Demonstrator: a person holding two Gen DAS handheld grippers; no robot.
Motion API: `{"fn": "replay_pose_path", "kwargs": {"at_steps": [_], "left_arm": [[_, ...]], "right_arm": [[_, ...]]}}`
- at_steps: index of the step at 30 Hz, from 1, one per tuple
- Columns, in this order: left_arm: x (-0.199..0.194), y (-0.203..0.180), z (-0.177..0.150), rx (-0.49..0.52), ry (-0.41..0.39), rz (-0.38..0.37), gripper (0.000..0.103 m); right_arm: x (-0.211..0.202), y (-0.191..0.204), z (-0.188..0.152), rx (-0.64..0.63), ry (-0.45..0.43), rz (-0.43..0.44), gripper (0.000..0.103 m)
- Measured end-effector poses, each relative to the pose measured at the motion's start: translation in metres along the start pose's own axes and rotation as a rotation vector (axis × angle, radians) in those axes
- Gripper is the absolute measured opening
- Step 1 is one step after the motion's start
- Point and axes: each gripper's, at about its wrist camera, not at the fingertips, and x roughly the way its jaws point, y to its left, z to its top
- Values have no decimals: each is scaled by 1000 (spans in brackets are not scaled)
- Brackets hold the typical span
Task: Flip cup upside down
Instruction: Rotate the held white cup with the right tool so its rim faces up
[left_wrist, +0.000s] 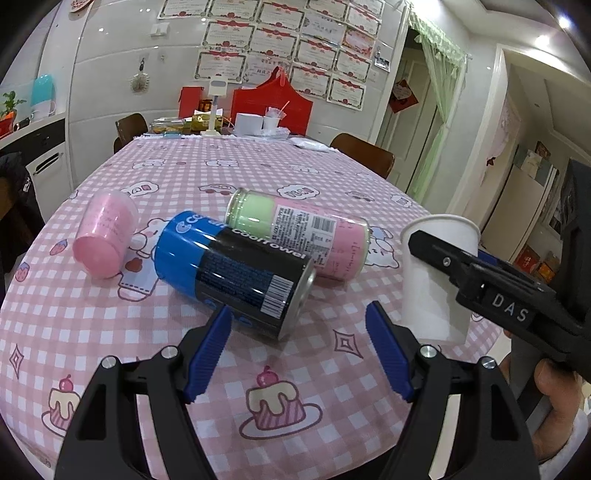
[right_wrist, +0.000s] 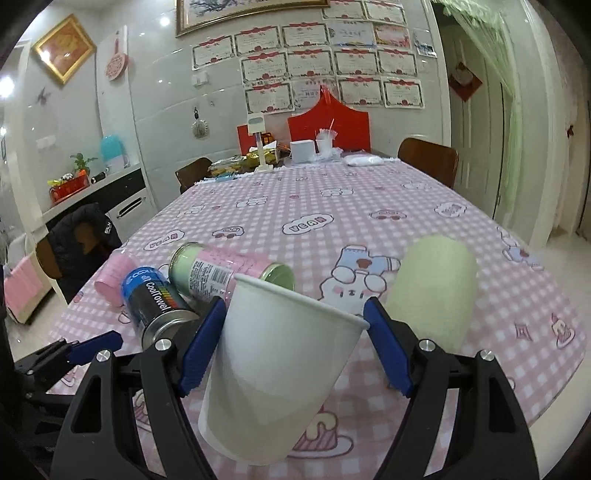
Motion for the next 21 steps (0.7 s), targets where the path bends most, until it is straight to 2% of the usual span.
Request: {"fn": "replay_pose_path", "kwargs": {"at_steps": [13,18,21], "left_arm": [[4,2,0,-23,2,-15,74],[7,2,0,-24,6,-8,74],[7,2,0,-27,6,-8,74]], "right_arm": [[8,2,-3,-50,-22,-31,73],[1,6,-4,-94,-31,-57,66],[-2,3,-3,-95,-34,-69,65]]}}
